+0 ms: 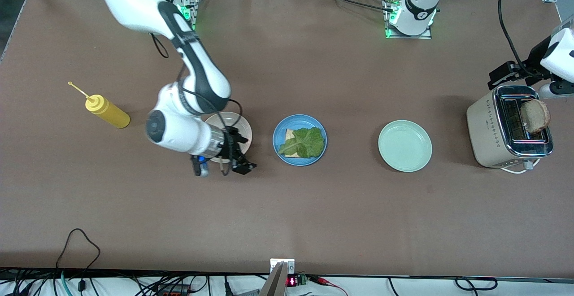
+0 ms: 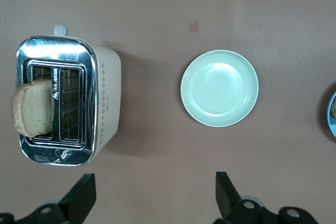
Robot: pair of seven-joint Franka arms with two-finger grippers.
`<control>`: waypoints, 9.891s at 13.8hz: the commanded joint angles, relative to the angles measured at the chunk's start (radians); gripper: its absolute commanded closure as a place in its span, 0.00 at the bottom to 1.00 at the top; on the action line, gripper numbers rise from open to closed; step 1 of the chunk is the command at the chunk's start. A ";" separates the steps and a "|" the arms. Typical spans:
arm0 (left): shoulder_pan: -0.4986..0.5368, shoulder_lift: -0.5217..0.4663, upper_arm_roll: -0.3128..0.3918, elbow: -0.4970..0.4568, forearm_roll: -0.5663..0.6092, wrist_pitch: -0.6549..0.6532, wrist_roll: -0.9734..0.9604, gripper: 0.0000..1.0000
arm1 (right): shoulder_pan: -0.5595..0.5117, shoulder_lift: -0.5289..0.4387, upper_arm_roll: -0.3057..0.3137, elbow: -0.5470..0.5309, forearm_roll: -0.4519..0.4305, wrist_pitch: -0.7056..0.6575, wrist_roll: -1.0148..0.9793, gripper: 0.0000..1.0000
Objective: Make sandwich in blue plate with both arms
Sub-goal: 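Release the lettuce on the bread and withdraw the right gripper, then reach the right gripper to the yellow mustard bottle, then close the right gripper around the yellow mustard bottle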
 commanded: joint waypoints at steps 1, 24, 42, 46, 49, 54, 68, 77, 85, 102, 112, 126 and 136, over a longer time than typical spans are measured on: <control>0.014 0.000 0.004 -0.002 -0.022 0.009 0.024 0.00 | -0.080 -0.099 0.008 -0.029 -0.100 -0.149 -0.149 0.00; -0.009 0.040 -0.047 0.056 -0.076 0.032 0.011 0.00 | -0.518 -0.537 0.016 -0.164 -0.571 -0.670 -1.258 0.00; -0.119 0.031 0.070 0.045 -0.061 0.015 0.011 0.00 | -0.653 -0.399 -0.371 -0.397 -0.010 -0.636 -1.249 0.00; -0.115 -0.012 0.068 -0.007 -0.058 -0.013 0.020 0.00 | -0.664 -0.367 -0.375 -0.393 0.003 -0.634 -1.354 0.00; -0.115 -0.012 0.067 -0.007 -0.053 -0.014 0.021 0.00 | -0.664 -0.371 -0.375 -0.391 -0.071 -0.613 -1.633 0.00; -0.100 -0.009 0.068 -0.004 -0.052 -0.025 0.026 0.00 | -0.662 -0.383 -0.368 -0.390 -0.143 -0.546 -1.960 0.00; -0.101 -0.004 0.067 0.004 -0.052 -0.017 0.023 0.00 | -0.716 -0.433 -0.360 -0.528 -0.161 -0.317 -3.003 0.00; -0.104 -0.006 0.060 0.004 -0.053 -0.008 0.021 0.00 | -0.786 -0.348 -0.340 -0.607 0.005 -0.197 -3.433 0.00; -0.110 -0.006 0.060 0.004 -0.053 0.000 0.021 0.00 | -0.891 -0.216 -0.257 -0.600 0.148 -0.205 -3.536 0.00; -0.107 -0.004 0.062 0.002 -0.053 0.004 0.021 0.00 | -0.958 -0.049 -0.219 -0.515 0.521 -0.464 -3.840 0.00; -0.101 -0.004 0.062 -0.002 -0.053 0.020 0.021 0.00 | -0.980 0.035 -0.196 -0.515 0.573 -0.512 -3.909 0.00; -0.099 -0.003 0.060 -0.002 -0.052 0.029 0.021 0.00 | -0.966 0.078 -0.115 -0.526 0.589 -0.487 -3.924 0.00; -0.101 -0.001 0.060 0.001 -0.036 0.027 0.023 0.00 | -0.949 0.042 -0.070 -0.515 0.558 -0.409 -3.885 1.00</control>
